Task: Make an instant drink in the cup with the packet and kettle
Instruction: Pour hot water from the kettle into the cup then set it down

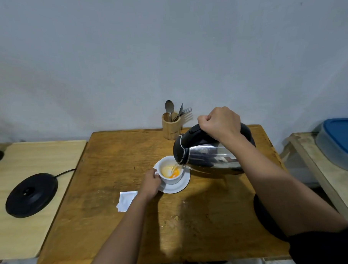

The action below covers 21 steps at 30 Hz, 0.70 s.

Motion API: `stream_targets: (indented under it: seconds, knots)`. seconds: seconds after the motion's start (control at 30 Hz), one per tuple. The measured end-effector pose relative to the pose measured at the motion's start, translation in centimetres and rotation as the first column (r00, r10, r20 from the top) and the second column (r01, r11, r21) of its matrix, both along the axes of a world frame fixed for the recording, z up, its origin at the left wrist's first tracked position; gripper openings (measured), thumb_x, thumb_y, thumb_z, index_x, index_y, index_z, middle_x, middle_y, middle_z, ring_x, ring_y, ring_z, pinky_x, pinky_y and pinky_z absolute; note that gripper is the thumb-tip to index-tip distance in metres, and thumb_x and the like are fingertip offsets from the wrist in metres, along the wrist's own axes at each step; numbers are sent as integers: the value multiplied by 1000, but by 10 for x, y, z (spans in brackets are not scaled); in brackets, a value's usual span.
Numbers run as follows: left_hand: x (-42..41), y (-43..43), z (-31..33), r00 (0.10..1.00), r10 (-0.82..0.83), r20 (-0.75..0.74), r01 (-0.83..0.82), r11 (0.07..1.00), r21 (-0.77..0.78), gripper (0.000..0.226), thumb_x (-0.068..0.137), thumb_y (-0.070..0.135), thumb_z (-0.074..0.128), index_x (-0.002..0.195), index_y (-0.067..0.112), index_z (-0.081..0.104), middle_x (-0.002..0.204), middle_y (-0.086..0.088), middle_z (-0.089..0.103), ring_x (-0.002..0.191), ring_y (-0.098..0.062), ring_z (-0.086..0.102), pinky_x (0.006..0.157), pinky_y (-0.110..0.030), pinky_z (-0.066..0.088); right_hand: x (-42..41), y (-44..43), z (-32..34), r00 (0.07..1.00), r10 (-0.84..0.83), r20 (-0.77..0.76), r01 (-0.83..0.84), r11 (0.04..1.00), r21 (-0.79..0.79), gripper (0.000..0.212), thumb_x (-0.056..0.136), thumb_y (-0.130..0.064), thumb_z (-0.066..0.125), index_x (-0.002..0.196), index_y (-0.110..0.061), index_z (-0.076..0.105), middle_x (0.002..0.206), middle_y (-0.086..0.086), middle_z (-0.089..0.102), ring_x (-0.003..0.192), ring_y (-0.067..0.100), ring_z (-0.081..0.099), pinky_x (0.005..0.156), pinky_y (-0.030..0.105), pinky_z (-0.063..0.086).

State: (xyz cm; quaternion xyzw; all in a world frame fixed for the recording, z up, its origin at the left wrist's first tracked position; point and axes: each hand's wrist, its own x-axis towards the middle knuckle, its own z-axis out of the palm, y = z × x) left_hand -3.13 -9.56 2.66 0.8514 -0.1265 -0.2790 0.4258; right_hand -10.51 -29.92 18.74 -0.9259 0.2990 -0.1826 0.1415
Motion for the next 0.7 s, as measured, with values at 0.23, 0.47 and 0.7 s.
stream_targets:
  seconds: [0.23,0.47,0.7]
  knots:
    - [-1,-2,1,1000,4,8,-5,1000,19,36,96,10,36,129,3,48,131,-19,54,104,-24,50,85,-30,38,-6,-1,0,1000,-7,2,7,1000,11,44,82,-26,49,42,-14,35,42,-2,31,40,15,27,45,21,23]
    - [1,-2,-1,1000,-2,20,2,999,37,35,95,10,37,127,4,50,127,-19,56,100,-21,49,89,-37,43,-6,1,-2,1000,-6,3,6,1000,7,43,81,-25,48,42,-14,34,42,-2,30,40,15,27,45,21,23]
    - [1,-3,2,1000,-17,-2,17,1000,22,36,94,5,36,127,5,50,128,-19,56,106,-26,52,92,-38,44,-3,8,0,1000,-1,7,1,1000,4,43,81,-26,47,43,-13,33,42,-1,30,41,15,27,45,22,23]
